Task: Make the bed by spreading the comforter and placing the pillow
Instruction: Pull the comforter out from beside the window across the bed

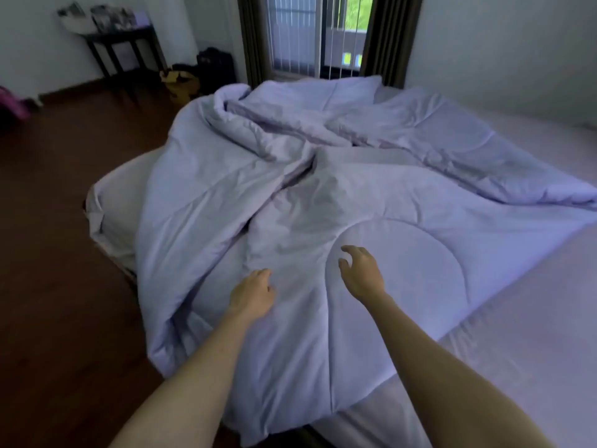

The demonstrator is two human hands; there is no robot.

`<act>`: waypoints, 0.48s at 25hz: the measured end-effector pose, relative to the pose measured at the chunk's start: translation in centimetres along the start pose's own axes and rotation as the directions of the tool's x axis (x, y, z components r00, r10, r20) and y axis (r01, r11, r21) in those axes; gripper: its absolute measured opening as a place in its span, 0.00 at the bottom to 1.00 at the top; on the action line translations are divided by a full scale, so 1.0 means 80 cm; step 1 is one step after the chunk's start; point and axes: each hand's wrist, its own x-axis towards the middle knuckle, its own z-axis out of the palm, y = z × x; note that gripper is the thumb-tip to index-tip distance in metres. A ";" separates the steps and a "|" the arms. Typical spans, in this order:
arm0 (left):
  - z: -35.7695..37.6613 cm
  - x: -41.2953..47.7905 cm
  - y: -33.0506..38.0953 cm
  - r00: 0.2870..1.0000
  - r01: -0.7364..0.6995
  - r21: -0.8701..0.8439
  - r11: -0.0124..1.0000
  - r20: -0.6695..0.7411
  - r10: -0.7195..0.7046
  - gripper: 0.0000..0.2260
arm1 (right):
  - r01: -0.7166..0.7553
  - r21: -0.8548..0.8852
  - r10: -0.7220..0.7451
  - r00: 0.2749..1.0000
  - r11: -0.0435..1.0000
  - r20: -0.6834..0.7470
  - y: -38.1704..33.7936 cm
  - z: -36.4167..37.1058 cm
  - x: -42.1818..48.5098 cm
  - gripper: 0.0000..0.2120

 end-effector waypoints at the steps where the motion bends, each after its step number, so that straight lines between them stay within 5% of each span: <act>1: 0.008 0.001 -0.007 0.999 0.032 -0.009 0.999 0.008 -0.032 0.17 | -0.006 -0.081 0.008 1.000 0.997 0.025 0.005 0.009 -0.001 0.21; 6: 0.041 0.033 -0.039 0.962 0.271 -0.187 0.944 0.066 -0.263 0.18 | 0.075 -0.400 -0.020 0.990 0.913 0.141 0.043 0.048 -0.007 0.28; 12: 0.039 0.079 -0.038 0.865 0.488 -0.431 0.759 0.121 -0.487 0.35 | 0.147 -0.427 -0.086 0.984 0.892 0.158 0.066 0.055 -0.013 0.28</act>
